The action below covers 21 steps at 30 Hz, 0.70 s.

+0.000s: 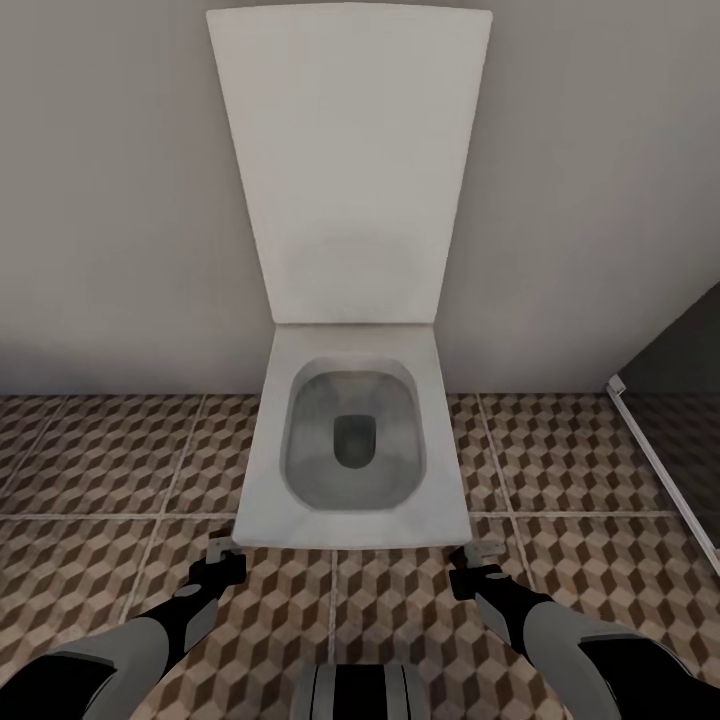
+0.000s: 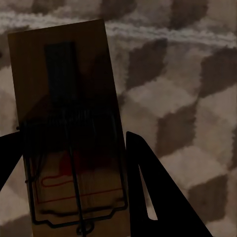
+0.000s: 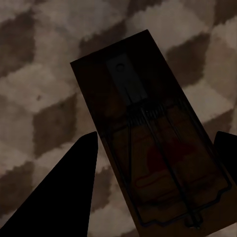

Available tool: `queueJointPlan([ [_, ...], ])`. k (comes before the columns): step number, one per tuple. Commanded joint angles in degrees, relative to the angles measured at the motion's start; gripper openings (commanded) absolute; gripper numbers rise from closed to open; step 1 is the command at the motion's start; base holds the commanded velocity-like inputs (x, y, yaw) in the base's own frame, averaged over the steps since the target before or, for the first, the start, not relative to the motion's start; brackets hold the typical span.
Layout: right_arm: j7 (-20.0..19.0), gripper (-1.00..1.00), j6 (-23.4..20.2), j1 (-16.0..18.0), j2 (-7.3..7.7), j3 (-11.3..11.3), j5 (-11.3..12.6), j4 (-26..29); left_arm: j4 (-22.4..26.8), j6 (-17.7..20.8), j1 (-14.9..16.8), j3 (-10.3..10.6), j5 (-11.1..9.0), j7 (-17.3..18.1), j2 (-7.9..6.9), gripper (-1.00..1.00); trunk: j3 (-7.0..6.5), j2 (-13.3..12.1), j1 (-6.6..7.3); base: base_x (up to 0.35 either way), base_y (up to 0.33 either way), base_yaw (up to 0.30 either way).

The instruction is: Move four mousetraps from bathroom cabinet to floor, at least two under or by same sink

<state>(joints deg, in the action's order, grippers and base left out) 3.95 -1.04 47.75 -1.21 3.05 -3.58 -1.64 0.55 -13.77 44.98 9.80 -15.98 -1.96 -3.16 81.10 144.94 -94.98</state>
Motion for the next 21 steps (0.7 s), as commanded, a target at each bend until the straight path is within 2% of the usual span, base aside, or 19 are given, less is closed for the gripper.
queueJointPlan([
  [1,0.3,-1.0,-0.1,0.1,-0.03,0.3,-0.4,-0.1,0.0,-0.1,0.0,0.5,-0.2,-0.2,0.0,-1.0,0.03,0.0,0.01,0.0,0.0,0.0],
  [21,0.2,-1.0,-0.1,0.1,-0.03,0.2,-0.4,-0.1,0.1,-0.2,0.0,0.5,-0.1,-0.2,0.0,-1.0,0.03,0.0,0.01,0.015,0.0,0.0],
])
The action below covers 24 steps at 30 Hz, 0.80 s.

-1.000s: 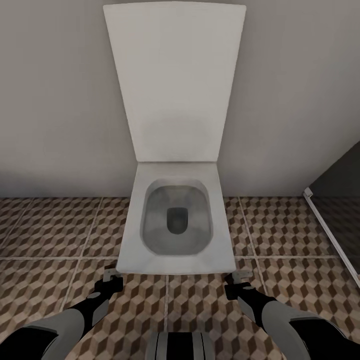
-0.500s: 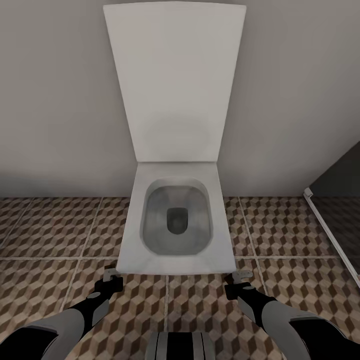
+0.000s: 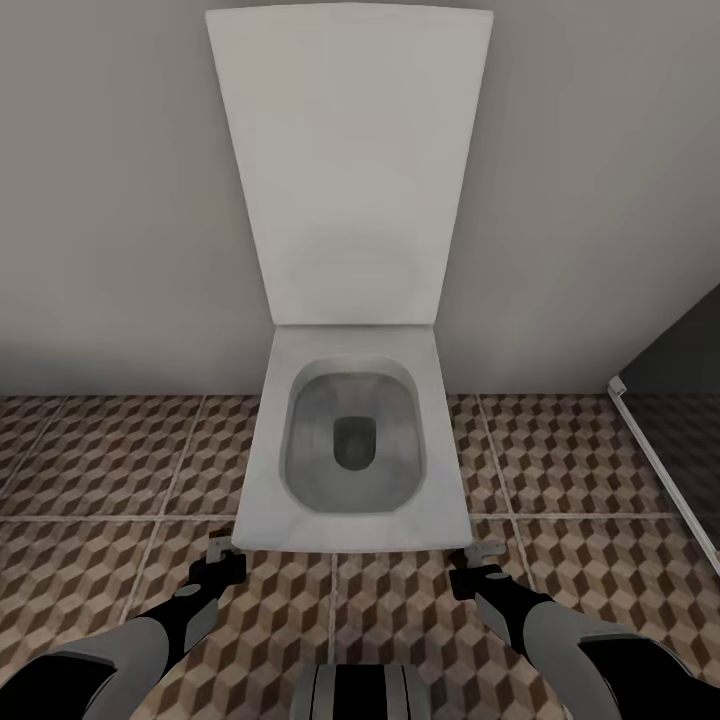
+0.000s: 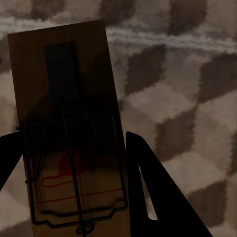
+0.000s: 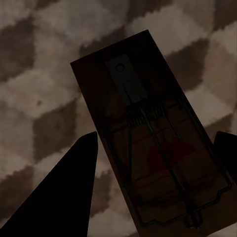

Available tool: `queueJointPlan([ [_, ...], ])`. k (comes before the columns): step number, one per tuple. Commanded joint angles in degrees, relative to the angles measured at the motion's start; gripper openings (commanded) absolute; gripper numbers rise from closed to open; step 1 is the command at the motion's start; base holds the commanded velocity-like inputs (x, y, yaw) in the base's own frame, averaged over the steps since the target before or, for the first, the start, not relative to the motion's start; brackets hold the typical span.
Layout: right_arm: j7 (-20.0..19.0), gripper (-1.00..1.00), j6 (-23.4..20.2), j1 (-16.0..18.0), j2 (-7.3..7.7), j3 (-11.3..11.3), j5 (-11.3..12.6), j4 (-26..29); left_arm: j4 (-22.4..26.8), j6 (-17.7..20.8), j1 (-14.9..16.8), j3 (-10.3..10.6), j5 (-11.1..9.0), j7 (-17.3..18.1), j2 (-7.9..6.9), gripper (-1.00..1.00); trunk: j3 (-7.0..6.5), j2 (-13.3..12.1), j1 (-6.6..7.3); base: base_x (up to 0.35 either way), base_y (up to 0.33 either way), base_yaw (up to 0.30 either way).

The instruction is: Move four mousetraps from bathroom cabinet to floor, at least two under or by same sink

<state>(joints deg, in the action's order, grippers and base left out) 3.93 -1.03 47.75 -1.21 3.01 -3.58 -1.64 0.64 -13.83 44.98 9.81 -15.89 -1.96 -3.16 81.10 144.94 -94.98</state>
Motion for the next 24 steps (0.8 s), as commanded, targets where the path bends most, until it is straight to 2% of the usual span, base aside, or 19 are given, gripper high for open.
queueJointPlan([
  [1,0.2,-1.0,-0.1,0.1,-0.03,0.3,-0.4,-0.1,0.0,-0.1,0.0,0.5,-0.2,-0.2,0.0,-1.0,0.03,0.0,0.01,0.001,0.0,0.0],
  [24,0.3,-1.0,-0.1,0.1,-0.01,0.2,-0.4,-0.1,0.0,-0.2,0.0,0.6,-0.2,-0.2,-0.35,-1.0,0.03,0.0,0.01,0.039,0.0,0.0],
])
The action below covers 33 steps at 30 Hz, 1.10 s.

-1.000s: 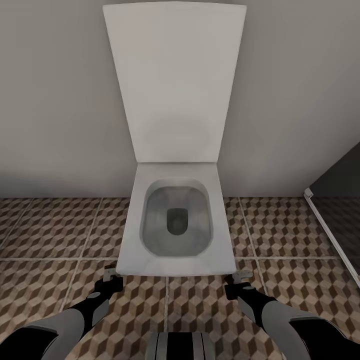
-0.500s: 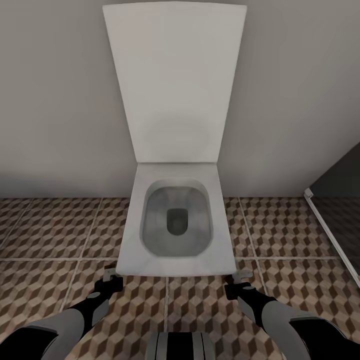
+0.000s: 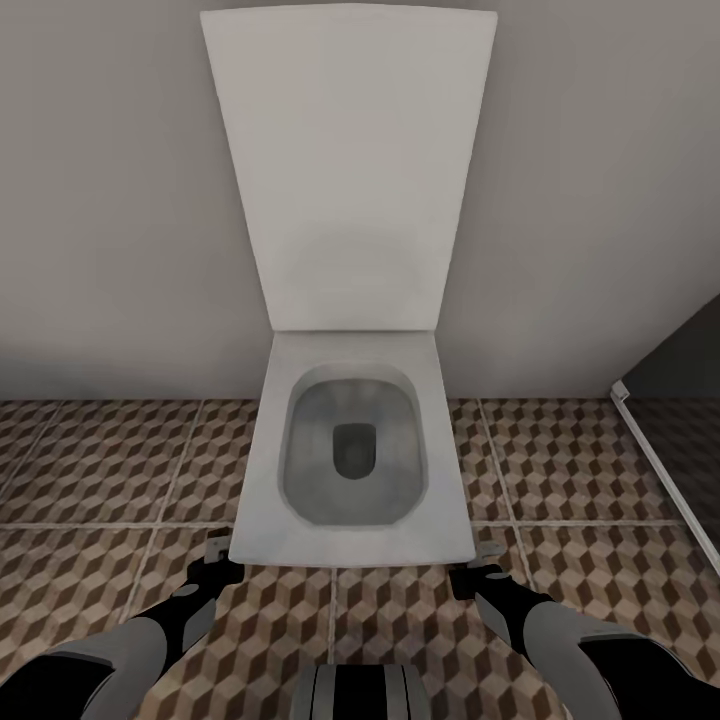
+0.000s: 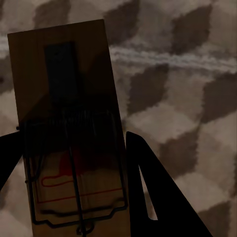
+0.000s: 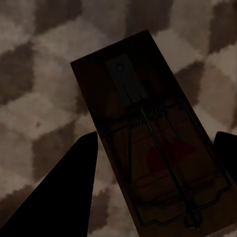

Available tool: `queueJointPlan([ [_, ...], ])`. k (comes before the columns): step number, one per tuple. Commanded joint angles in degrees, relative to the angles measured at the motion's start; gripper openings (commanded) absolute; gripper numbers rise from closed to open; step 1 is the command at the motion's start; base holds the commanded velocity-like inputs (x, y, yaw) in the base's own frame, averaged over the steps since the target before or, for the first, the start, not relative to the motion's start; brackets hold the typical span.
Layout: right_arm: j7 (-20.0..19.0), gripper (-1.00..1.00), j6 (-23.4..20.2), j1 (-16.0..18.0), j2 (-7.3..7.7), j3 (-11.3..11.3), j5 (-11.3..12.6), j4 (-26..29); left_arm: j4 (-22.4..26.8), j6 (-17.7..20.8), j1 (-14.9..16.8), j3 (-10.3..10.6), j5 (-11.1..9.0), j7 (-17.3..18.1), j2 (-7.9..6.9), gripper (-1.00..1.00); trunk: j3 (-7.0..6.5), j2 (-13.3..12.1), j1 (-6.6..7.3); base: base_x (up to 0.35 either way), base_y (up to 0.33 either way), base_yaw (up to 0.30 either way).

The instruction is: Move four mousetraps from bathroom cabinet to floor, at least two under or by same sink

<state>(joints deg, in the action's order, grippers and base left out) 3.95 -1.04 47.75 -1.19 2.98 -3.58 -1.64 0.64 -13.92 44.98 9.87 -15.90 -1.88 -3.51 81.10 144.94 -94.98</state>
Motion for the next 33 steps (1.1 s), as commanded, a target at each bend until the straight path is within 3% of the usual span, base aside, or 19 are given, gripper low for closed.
queueJointPlan([
  [1,0.3,-1.0,-0.1,0.1,0.0,0.3,-0.4,-0.1,0.0,-0.1,0.0,0.5,-0.2,-0.2,0.0,-1.0,0.03,0.0,0.01,0.005,0.0,0.0],
  [11,0.3,-1.0,-0.1,0.1,0.04,0.3,-0.4,-0.1,0.0,-0.1,0.0,0.5,-0.2,-0.3,0.0,-1.0,0.03,0.0,0.01,0.015,0.0,0.0],
  [26,0.3,-1.0,-0.1,0.1,0.04,0.3,-0.4,-0.1,0.0,-0.1,0.0,0.5,-0.2,-0.3,-0.08,-1.0,0.03,0.0,0.01,0.254,0.0,0.0],
  [33,0.2,-1.0,-0.1,0.1,0.17,0.3,-0.4,-0.1,0.0,-0.1,0.0,0.5,-0.2,-0.3,-0.02,-1.0,0.03,0.0,0.01,0.082,0.0,0.0],
])
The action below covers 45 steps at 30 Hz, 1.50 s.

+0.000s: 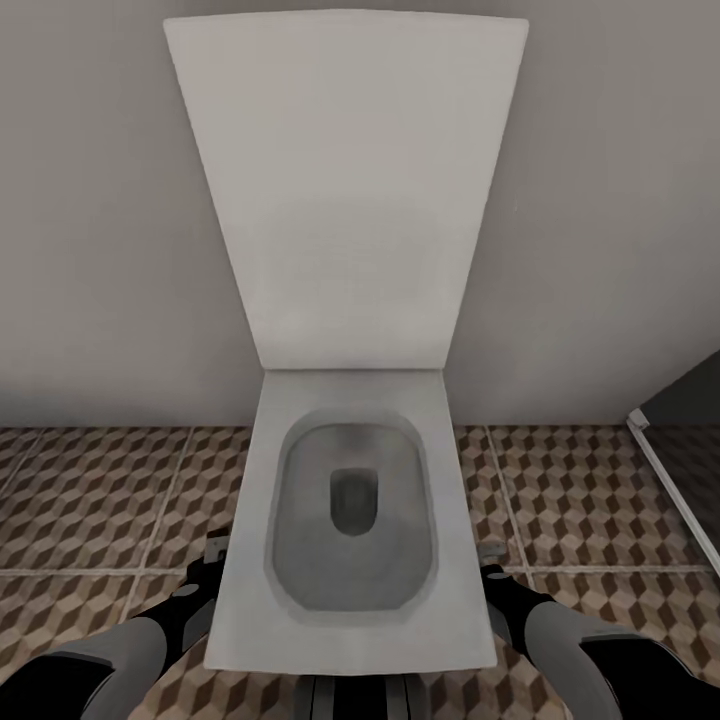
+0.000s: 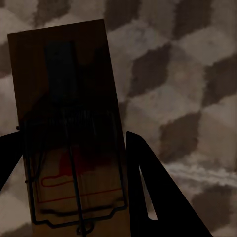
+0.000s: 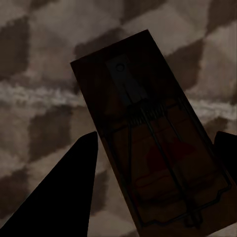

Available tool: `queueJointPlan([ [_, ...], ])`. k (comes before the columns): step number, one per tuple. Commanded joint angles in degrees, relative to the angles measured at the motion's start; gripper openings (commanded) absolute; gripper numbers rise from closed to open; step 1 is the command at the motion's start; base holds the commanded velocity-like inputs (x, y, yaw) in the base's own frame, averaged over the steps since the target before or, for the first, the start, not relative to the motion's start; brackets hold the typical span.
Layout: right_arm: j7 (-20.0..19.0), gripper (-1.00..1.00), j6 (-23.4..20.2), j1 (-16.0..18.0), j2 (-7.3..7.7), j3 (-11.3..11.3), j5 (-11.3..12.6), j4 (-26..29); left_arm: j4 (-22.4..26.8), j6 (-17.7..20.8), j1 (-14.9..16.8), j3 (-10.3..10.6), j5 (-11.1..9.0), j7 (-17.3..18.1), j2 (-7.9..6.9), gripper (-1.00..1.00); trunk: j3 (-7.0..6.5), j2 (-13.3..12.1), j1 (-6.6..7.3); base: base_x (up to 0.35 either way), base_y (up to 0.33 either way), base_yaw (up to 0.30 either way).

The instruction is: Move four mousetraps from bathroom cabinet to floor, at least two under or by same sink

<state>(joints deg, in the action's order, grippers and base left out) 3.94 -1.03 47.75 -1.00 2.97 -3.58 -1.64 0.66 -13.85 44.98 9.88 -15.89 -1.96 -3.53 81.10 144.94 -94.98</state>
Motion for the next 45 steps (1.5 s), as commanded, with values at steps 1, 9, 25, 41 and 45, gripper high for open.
queueJointPlan([
  [1,0.2,-1.0,-0.1,0.1,0.0,0.3,-0.4,-0.1,0.0,-0.1,0.0,0.5,-0.2,-0.2,0.0,-1.0,0.03,0.0,0.01,0.022,0.0,0.0],
  [9,0.3,-1.0,-0.1,0.1,0.11,0.3,-0.4,-0.1,0.0,-0.1,0.0,0.5,-0.2,-0.2,0.01,-1.0,0.03,0.0,0.01,0.006,0.0,0.0],
  [25,0.2,-1.0,-0.1,0.1,0.15,0.3,-0.4,-0.1,0.0,-0.2,0.0,0.5,-0.2,-0.2,0.01,-1.0,0.03,0.0,0.01,0.0,0.0,0.0],
  [41,0.2,-1.0,-0.1,0.1,0.2,0.3,-0.6,-0.1,0.0,-0.1,0.0,0.5,-0.2,-0.2,0.01,-1.0,0.03,0.0,0.01,0.0,0.0,0.0],
  [45,0.2,-1.0,-0.1,0.1,0.2,0.3,-0.5,-0.1,0.0,-0.1,0.0,0.5,-0.2,-0.2,0.01,-1.0,0.03,0.0,0.01,0.0,0.0,0.0],
])
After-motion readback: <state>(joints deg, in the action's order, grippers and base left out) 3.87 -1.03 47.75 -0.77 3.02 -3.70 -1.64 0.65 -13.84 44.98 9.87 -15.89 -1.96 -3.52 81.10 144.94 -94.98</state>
